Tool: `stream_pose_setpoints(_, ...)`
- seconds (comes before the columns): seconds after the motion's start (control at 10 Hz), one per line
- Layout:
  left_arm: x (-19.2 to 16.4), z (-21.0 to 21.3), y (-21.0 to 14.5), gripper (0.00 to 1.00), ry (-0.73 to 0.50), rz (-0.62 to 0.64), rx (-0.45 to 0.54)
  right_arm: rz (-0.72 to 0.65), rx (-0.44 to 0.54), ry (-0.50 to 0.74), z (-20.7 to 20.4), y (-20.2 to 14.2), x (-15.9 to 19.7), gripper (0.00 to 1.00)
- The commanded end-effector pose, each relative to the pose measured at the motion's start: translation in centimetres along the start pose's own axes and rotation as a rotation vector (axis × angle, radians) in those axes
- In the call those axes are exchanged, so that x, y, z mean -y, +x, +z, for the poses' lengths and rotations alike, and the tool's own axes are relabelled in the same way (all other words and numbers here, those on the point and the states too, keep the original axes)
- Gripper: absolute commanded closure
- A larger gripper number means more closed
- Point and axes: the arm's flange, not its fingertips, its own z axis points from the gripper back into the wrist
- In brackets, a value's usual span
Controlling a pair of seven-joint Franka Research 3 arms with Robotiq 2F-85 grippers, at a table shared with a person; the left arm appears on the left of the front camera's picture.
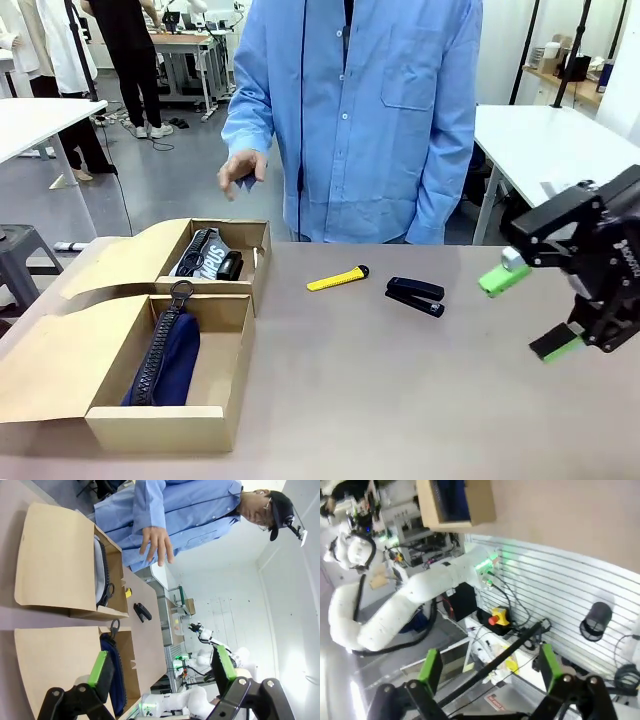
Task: Place items inside the box.
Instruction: Pick up a Pencil pouch or Stapler and place it inside the Mailer Box closest to the robot.
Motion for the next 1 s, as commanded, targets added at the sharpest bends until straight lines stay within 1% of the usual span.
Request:
stream_pose_setpoints(0.0,0.1,-0.1,-0.1,0.00,-0.015,-0.020,0.003,0.167,-0.035,-0.149,-0.5,1.5,0.4,0.00)
stream_pose_setpoints(0.1,0.1,-0.1,-0.1,0.00,-0.015,-0.020,0.003,0.203,-0.095,-0.278,-0.1,5.6,0.9,0.00)
stream_pose_setpoints(0.3,0.1,-0.1,-0.1,0.00,-0.015,-0.020,0.003,0.328,-0.203,-0.427,-0.4,13.1,2.4,0.00)
stream_pose_setpoints(0.4,0.1,-0.1,-0.1,0.00,-0.015,-0.020,0.003,0.428,-0.191,-0.499,-1.0,15.8,3.5,0.00)
stream_pose_setpoints(0.5,0.1,-0.1,-0.1,0.00,-0.015,-0.020,0.003,0.507,-0.176,-0.518,-2.2,18.3,4.3,0.00)
stream_pose_setpoints(0.6,0.1,-0.1,-0.1,0.00,-0.015,-0.020,0.003,0.572,-0.163,-0.542,-4.3,20.2,5.0,0.00)
stream_pose_setpoints(0.7,0.1,-0.1,-0.1,0.00,-0.015,-0.020,0.003,0.573,-0.093,-0.493,-6.0,20.7,4.6,0.00)
stream_pose_setpoints(0.8,0.1,-0.1,-0.1,0.00,-0.015,-0.020,0.003,0.355,-0.075,-0.424,-4.9,18.3,3.3,0.00)
stream_pose_setpoints(0.9,0.1,-0.1,-0.1,0.00,-0.015,-0.020,0.003,0.531,-0.157,-0.554,-4.8,21.1,5.3,0.00)
